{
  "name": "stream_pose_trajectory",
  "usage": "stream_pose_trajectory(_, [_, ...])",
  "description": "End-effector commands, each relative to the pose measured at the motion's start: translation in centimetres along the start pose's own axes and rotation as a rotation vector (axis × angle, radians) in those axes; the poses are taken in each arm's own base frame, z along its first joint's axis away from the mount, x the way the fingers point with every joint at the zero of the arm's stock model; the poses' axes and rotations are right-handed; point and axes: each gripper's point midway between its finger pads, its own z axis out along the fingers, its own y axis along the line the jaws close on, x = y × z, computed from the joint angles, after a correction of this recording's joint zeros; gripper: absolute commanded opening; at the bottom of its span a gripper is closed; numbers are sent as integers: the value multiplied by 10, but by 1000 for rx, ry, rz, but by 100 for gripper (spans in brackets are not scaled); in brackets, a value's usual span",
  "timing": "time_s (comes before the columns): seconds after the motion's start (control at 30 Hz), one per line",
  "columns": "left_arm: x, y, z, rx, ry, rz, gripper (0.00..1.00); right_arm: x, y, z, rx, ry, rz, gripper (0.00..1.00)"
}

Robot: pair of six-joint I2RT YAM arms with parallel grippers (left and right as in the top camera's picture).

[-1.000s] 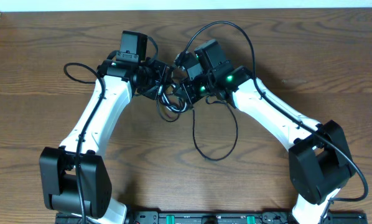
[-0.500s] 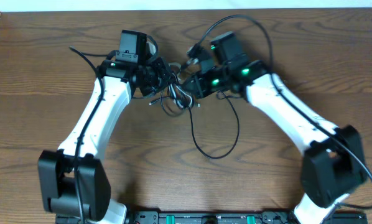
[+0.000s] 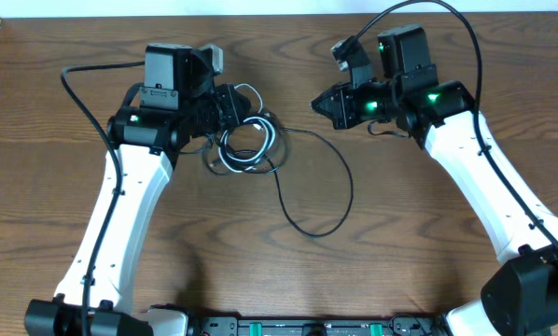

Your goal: Untangle cables

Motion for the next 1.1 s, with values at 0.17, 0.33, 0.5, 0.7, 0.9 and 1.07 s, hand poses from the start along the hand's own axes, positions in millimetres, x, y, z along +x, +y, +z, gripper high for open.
stream_pose_trajectory(0.17, [-16,48,-4,-234,-88,-39,22,2,5,2,45,3,-64,24])
stream_pose_trajectory(0.33, [-19,86,8,-371,-45,101,35,3,-8,1,117,7,-45,35])
stream_pose_trajectory(0.5, [-8,115,51,-396,82,236,39,6,-12,0,139,15,-39,38])
stream_pose_trajectory(0.7, [6,139,86,-403,183,339,39,17,-24,-2,205,55,-10,40])
stream_pose_trajectory(0.9, [12,142,88,-385,242,479,39,23,-28,-4,231,76,3,40])
stream_pose_trajectory(1.07, [34,142,100,-293,344,570,40,23,-29,-4,236,75,2,41])
